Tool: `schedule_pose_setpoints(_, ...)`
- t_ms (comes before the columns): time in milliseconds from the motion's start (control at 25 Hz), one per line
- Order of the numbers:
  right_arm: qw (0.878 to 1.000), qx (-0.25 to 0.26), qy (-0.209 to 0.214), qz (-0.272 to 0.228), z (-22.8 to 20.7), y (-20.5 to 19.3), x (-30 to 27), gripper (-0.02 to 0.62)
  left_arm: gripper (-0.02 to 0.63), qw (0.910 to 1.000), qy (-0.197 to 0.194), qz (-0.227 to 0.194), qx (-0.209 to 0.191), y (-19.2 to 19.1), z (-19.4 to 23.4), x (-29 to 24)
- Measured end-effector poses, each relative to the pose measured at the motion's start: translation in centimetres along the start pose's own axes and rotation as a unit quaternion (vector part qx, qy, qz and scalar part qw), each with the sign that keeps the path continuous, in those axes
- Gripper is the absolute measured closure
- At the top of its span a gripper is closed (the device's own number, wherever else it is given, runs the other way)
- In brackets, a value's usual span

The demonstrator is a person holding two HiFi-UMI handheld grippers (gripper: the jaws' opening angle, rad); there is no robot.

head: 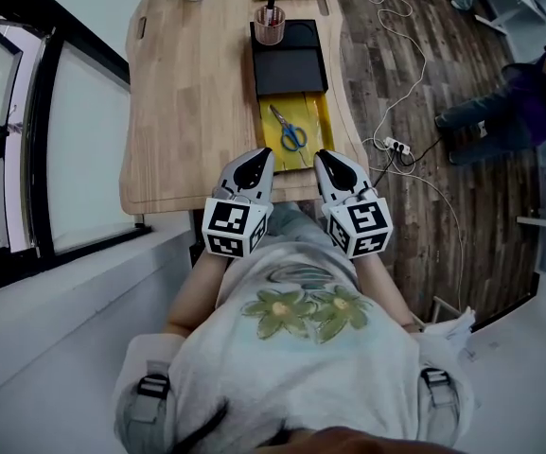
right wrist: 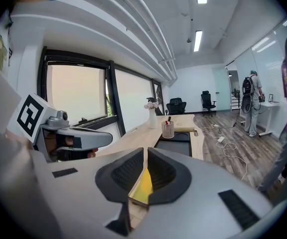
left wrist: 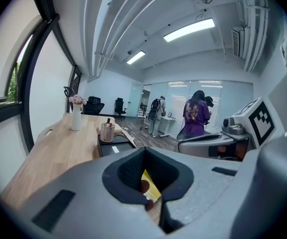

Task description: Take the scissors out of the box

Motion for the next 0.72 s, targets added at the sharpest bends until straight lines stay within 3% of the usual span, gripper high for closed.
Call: schedule_pose_setpoints(720, 0.997, -0.003, 0.017, 0.073, -3.5, -2.2, -6.6, 0.560, 0.609, 0.9990, 0.012, 0.036, 0.024, -0.7, 3.4, -4.5)
Point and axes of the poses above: the fingertips, and each gripper's own axes: x backward along the fingers, z to its left, y out of its top, the point moved 6 cm from there along x, backward along the fingers, and after that the axes turned 7 degrees about y, right-handed, at the moved point
